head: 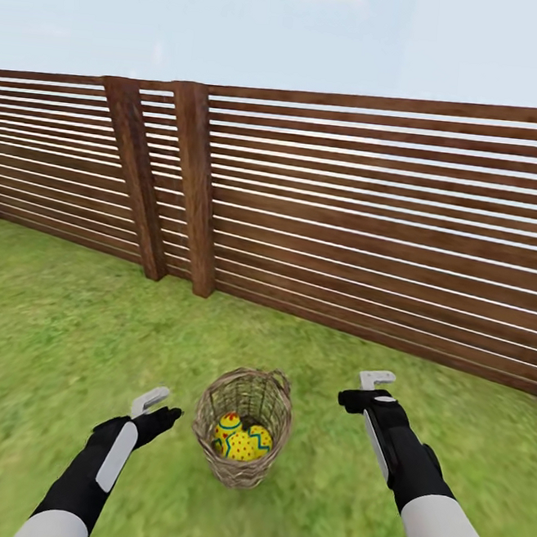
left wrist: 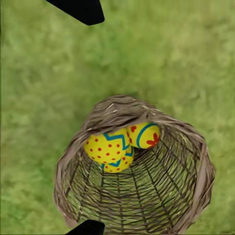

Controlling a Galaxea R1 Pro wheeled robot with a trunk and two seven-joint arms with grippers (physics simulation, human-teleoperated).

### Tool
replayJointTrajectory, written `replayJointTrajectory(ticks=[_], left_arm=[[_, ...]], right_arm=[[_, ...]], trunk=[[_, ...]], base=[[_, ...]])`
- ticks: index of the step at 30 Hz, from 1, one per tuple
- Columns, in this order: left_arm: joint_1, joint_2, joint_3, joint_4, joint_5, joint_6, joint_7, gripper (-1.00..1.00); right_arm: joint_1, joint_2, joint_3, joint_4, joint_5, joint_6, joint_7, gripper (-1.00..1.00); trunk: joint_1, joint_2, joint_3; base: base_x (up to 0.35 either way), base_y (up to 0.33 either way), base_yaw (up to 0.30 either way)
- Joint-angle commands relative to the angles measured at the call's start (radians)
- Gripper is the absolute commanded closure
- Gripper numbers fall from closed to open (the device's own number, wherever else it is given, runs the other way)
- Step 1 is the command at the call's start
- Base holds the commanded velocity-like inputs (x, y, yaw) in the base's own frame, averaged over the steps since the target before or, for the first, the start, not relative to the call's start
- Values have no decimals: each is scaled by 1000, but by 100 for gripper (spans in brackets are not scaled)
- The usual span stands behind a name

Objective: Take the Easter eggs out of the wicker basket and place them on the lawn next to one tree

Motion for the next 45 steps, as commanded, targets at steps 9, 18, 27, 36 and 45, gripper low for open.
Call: replayJointTrajectory(ticks=[9,18,27,36,45], left_arm=[[0,-18,4,14,14,-22,82,-100],[0,-6,19,21,12,-103,100,-100],[-26,-20,29,116,28,-134,343,-100],[-200,-37,26,327,225,-141,440,-100],[-241,-44,26,379,249,-146,413,-100]], right_arm=[[-1,1,1,4,9,6,1,-100],[1,1,2,6,10,6,4,-100],[1,-2,2,-6,6,6,16,-100],[1,-33,-48,-18,2,6,454,-100],[1,-48,-91,-37,1,7,610,-100]], trunk=[[0,0,-1],[0,0,-1],[0,0,-1],[0,0,-1],[0,0,-1]], base=[[219,-219,0],[25,-24,0],[0,0,0],[0,0,0],[0,0,0]])
